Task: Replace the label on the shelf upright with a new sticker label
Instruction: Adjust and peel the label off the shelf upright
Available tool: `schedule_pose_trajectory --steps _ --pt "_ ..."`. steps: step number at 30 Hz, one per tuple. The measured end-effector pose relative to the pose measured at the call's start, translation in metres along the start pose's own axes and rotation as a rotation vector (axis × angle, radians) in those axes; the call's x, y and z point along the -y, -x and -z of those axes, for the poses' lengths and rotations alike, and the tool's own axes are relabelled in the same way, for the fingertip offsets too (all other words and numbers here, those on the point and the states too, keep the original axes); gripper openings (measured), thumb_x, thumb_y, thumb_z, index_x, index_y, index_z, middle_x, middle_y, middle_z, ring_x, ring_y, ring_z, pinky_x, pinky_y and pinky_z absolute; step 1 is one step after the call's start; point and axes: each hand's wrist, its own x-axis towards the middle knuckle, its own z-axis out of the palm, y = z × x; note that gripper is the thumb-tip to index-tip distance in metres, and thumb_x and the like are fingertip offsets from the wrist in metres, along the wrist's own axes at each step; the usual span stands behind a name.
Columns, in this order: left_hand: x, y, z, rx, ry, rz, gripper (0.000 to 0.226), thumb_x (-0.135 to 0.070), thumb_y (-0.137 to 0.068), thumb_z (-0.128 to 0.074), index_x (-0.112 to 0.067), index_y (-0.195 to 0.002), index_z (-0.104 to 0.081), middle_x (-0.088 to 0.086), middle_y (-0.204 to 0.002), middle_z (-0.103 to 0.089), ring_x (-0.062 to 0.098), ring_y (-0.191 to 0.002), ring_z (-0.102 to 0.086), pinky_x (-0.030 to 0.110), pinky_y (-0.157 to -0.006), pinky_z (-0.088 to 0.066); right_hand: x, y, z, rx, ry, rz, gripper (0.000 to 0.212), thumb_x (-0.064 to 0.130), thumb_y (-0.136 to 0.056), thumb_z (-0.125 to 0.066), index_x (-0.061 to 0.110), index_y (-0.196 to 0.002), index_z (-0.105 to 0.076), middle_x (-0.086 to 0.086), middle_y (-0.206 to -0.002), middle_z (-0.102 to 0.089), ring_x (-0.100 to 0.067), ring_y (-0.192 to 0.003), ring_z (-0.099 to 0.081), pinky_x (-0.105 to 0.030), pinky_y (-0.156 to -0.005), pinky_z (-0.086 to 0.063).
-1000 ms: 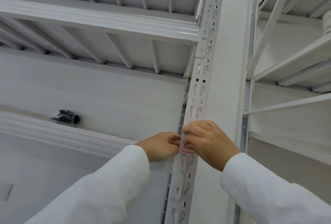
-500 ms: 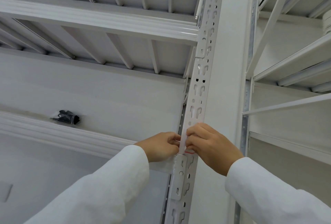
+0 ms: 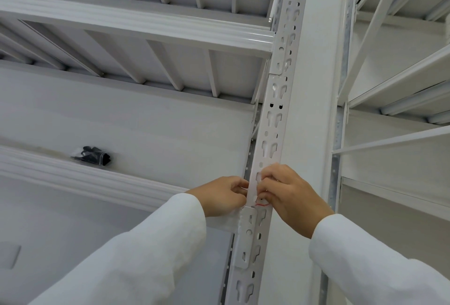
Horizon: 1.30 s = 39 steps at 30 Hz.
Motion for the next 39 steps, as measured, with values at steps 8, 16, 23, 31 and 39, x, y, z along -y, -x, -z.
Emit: schedule_pose_trajectory --steps 8,16,23,31,39 --pt "0.002 -0.001 0.001 0.006 -0.004 0.015 0.050 -0.006 -0.079 -0.042 -0.017 -0.126 -0.053 0.001 -0.124 -0.065 0.016 -0.116 -0.059 0.037 -0.109 -0.039 -0.002 0.000 0.004 0.042 -0.058 -0.011 0.021 0.022 -0.086 -0.043 0.014 -0.079 -0.061 -0.001 -0.090 -0.058 -0.007 -0.083 -0.042 -0.015 -0.074 -0.039" --pt "0.000 0.001 0.000 -0.004 -0.016 0.021 0.055 -0.016 -0.070 -0.045 -0.019 -0.125 -0.054 -0.001 -0.123 -0.065 0.015 -0.117 -0.059 0.036 -0.109 -0.039 -0.009 -0.009 0.023 0.180 0.024 0.014 0.022 0.033 -0.083 -0.056 0.024 -0.102 -0.063 0.002 -0.108 -0.059 -0.018 -0.097 -0.057 -0.031 -0.075 -0.055" --pt "0.002 0.000 0.000 0.007 0.003 0.021 0.051 -0.008 -0.076 -0.043 -0.016 -0.126 -0.053 0.001 -0.123 -0.065 0.016 -0.117 -0.059 0.036 -0.109 -0.039 -0.009 -0.013 0.021 0.156 0.170 0.152 0.013 0.028 -0.077 -0.056 0.023 -0.070 -0.066 0.000 -0.093 -0.065 -0.023 -0.081 -0.062 -0.029 -0.066 -0.051" --pt "0.005 -0.003 0.000 -0.005 0.001 0.002 0.063 -0.019 -0.062 -0.042 -0.020 -0.123 -0.055 -0.002 -0.121 -0.067 0.015 -0.116 -0.060 0.037 -0.109 -0.040 -0.016 -0.007 0.006 0.108 0.156 0.203 0.014 0.006 -0.073 -0.071 0.018 -0.073 -0.063 0.002 -0.092 -0.063 -0.012 -0.095 -0.043 -0.020 -0.078 -0.045" --pt "0.004 -0.004 0.000 -0.005 -0.016 0.013 0.054 -0.015 -0.071 -0.044 -0.020 -0.124 -0.055 -0.002 -0.121 -0.067 0.015 -0.115 -0.060 0.036 -0.109 -0.040 -0.018 -0.008 0.015 0.173 0.105 0.181 0.007 0.009 -0.078 -0.065 0.015 -0.078 -0.063 0.001 -0.089 -0.063 -0.009 -0.095 -0.040 -0.020 -0.090 -0.032"
